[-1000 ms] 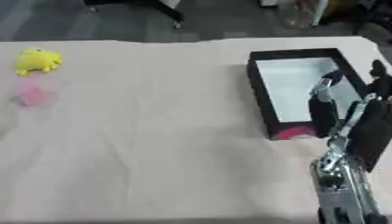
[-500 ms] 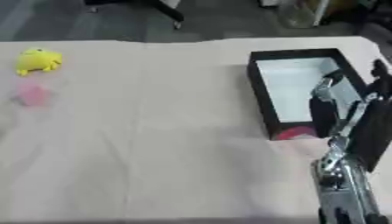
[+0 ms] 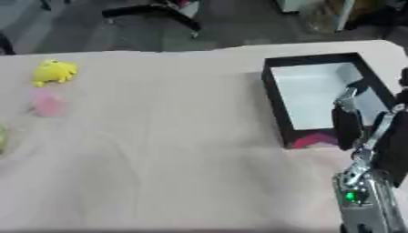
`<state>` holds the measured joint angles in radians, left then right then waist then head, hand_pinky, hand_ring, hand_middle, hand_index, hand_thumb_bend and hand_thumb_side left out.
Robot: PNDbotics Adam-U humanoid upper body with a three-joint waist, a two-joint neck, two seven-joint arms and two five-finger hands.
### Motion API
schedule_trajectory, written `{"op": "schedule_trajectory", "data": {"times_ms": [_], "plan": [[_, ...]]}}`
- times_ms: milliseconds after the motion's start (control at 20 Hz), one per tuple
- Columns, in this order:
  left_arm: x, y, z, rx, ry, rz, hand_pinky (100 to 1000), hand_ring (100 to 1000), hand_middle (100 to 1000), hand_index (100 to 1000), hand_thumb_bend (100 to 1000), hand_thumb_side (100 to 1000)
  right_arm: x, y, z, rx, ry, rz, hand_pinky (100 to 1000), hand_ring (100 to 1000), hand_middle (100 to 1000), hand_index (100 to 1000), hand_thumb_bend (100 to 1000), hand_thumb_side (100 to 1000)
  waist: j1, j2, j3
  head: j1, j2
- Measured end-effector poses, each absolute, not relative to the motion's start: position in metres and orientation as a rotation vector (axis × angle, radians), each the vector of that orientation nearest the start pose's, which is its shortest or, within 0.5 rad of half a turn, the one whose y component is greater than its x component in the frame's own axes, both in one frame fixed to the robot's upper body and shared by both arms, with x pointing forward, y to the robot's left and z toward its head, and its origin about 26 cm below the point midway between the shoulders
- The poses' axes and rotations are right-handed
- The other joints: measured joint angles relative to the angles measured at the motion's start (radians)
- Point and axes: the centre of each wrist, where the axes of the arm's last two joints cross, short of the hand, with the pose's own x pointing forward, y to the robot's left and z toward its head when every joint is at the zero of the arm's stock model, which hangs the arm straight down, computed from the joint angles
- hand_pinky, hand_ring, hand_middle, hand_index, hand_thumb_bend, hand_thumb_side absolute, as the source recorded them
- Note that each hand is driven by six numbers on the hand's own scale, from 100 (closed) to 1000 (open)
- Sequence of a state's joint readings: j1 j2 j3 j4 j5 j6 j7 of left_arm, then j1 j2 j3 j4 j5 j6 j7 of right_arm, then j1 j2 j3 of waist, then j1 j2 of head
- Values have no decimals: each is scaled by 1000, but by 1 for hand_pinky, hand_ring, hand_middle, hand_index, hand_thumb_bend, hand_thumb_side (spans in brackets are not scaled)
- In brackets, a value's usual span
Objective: Pick up the objects with one hand, pass them to the other hand, and then place them into the box on the other side of the table.
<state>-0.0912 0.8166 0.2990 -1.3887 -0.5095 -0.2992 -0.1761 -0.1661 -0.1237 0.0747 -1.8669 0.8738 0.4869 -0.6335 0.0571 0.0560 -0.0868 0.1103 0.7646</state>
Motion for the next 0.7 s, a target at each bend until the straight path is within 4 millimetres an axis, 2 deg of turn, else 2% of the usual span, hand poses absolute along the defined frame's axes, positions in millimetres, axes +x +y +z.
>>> {"op": "schedule_trajectory", "data": {"times_ms": [100, 250, 550, 700], "plan": [[279, 537, 148, 1054, -1250, -1183, 812, 676, 655, 844, 632, 377, 299, -225, 113, -1439, -1658, 8, 398, 745, 777, 908, 100, 707, 3, -8, -3, 12, 0], [285, 556, 150, 1024, -1081, -1371, 812, 680, 655, 841, 608, 318, 299, -226, 110, -1444, -1651, 21, 398, 745, 777, 908, 100, 708, 3, -12, -11, 25, 0], [301, 567, 144, 968, -904, -1545, 811, 699, 678, 857, 619, 310, 298, -225, 110, -1444, -1650, 25, 398, 745, 777, 908, 100, 711, 3, -13, -17, 49, 0], [307, 569, 139, 975, -845, -1575, 811, 703, 685, 862, 584, 299, 298, -225, 110, -1444, -1650, 25, 398, 745, 776, 907, 100, 712, 3, -13, -18, 65, 0]]}}
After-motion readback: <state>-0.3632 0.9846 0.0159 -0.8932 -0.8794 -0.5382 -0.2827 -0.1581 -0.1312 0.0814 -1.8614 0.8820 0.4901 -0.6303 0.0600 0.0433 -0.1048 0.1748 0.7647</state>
